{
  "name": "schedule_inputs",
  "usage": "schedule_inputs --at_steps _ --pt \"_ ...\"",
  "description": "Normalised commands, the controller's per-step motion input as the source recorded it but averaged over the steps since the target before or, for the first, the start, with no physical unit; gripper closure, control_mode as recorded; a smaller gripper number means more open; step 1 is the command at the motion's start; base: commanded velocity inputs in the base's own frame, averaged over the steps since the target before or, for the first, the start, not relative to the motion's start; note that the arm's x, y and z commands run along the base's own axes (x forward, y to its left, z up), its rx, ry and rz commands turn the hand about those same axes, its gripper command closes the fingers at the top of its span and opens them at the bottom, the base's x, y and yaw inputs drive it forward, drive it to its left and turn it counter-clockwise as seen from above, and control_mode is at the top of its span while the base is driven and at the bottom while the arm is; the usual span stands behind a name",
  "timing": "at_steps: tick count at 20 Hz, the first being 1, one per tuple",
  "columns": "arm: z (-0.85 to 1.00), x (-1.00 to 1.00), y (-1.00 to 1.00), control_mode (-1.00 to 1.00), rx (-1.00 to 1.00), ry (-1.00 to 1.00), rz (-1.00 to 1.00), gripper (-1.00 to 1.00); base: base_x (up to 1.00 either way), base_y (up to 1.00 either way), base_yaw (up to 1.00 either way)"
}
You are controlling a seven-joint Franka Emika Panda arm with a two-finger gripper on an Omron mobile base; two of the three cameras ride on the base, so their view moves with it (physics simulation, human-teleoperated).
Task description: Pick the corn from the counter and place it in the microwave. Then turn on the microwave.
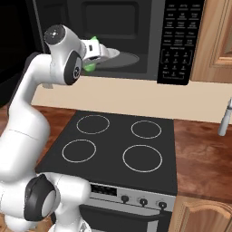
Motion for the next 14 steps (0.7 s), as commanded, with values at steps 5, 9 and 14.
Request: schedule_inputs --at_steps 5,9,14 --pt "0.0 0.31 0.0 -1.0 0.0 0.03 0.0 1.0 0.0 0.0 0.0" --pt "0.07 0.37 0.0 -1.0 0.0 0.07 0.0 1.0 0.0 0.0 0.0" --pt "0.1 0.22 0.01 -1.0 0.0 0.03 0.0 1.0 0.0 0.0 0.0"
